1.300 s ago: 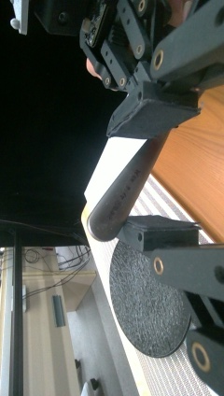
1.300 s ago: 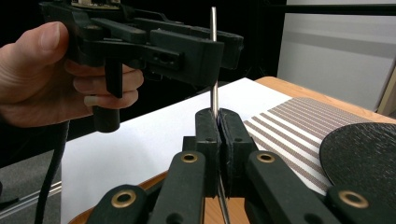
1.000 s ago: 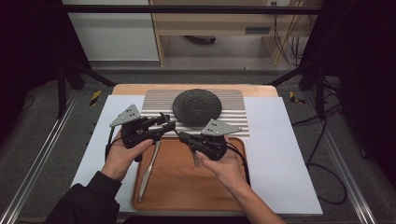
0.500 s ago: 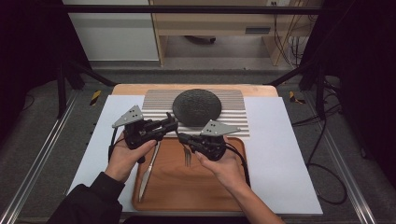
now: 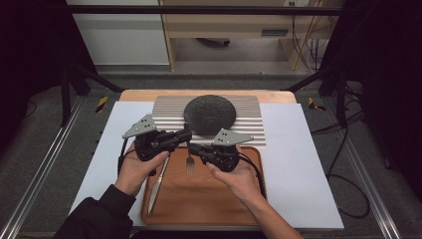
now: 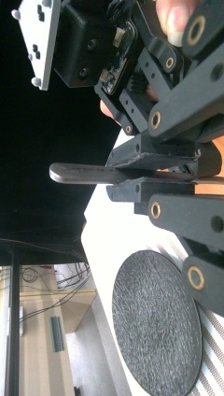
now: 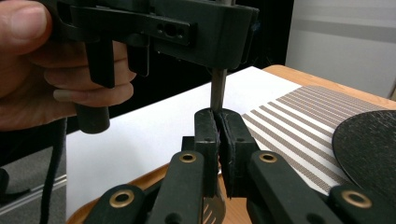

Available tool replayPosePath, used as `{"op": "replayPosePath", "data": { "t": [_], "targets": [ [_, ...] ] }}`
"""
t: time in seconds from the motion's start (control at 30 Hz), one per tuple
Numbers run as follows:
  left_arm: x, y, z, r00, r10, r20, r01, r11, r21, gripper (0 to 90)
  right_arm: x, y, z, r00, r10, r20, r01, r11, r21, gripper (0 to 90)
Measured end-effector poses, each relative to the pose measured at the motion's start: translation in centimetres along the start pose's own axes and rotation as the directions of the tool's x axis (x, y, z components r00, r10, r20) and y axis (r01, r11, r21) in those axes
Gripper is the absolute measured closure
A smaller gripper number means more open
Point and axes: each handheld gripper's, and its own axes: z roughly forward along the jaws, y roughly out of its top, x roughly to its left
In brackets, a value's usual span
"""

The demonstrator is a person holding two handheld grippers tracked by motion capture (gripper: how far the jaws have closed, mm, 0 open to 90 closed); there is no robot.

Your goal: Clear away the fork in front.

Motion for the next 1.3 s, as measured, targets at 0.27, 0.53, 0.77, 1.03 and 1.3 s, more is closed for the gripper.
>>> {"op": "replayPosePath", "data": {
  "t": [0.27,0.53,0.77,1.03,1.3],
  "targets": [
    [0.0,-0.2,0.0,0.9999,0.015,-0.004,-0.015,0.9999,-0.002,87.0,0.0,0.1,-0.3,0.9998,-0.007,0.016,0.007,1.0,0.006,78.4],
    [0.0,-0.3,-0.2,0.9997,0.023,-0.011,-0.023,0.9997,-0.01,87.0,-0.3,-0.1,-0.6,0.999,-0.02,0.04,0.019,0.999,0.031,72.1],
    [0.2,-0.5,-0.8,0.9992,0.03,-0.027,-0.031,0.9994,-0.016,86.9,-1.0,-0.4,-0.8,0.9974,0.001,0.072,-0.004,0.999,0.036,62.7],
    [0.3,-0.7,-1.6,0.9988,0.03,-0.038,-0.031,0.9993,-0.02,86.9,-2.0,-0.8,-2.1,0.9912,0.021,0.13,-0.025,0.999,0.023,53.3],
    [0.2,-1.4,-2.7,0.9991,0.018,-0.039,-0.018,0.9998,-0.005,86.9,-3.7,-1.8,-4.8,0.9767,0.038,0.211,-0.034,0.999,-0.022,45.9]
  ]
}}
